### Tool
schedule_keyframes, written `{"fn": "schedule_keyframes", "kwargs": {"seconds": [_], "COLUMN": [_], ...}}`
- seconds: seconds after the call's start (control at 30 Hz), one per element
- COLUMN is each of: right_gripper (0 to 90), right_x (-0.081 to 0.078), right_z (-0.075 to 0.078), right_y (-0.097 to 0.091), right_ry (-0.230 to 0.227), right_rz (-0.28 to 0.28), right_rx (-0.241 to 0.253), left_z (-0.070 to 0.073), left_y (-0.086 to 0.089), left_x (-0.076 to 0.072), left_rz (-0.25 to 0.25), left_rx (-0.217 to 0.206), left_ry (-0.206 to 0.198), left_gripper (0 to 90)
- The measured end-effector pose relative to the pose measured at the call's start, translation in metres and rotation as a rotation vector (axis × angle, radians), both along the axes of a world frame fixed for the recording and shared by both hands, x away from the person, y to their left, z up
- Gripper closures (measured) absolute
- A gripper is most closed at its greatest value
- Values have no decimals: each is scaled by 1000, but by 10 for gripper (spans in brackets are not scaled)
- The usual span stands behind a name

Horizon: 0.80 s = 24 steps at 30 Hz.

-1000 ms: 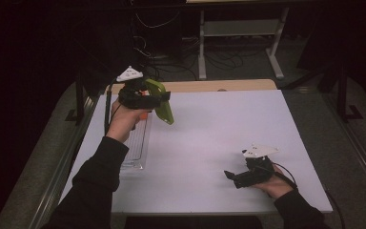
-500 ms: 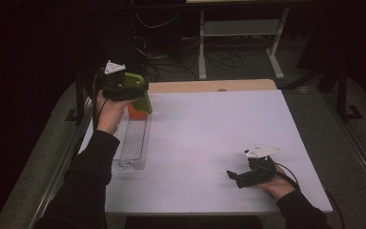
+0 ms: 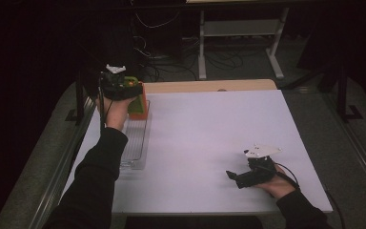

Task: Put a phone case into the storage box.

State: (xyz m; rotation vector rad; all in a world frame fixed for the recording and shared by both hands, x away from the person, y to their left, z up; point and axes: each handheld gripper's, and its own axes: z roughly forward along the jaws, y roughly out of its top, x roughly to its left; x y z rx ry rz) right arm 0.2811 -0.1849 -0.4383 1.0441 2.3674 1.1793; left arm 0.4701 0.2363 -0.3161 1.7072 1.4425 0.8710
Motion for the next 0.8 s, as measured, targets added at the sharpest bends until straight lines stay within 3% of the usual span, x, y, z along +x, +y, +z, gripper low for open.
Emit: {"fn": "schedule_keyframes", "kwargs": {"seconds": [0.23,0.4,0.53,0.8], "right_gripper": [0,0,0,0], "right_x": [-1,-1,-1,-1], "right_z": [1,1,1,2], "right_y": [0,-1,-1,-1], "right_ry": [7,4,4,-4], "right_rz": [2,5,3,5], "right_rx": [3,2,2,2], "left_z": [-19,-29,-36,-46], "left_y": [0,-2,-4,-6], "left_x": [9,13,16,20], "left_rz": [42,61,65,86], "left_rx": [-20,22,11,35], "left_ry": [46,67,77,88], "left_gripper": [144,143,143,140]}}
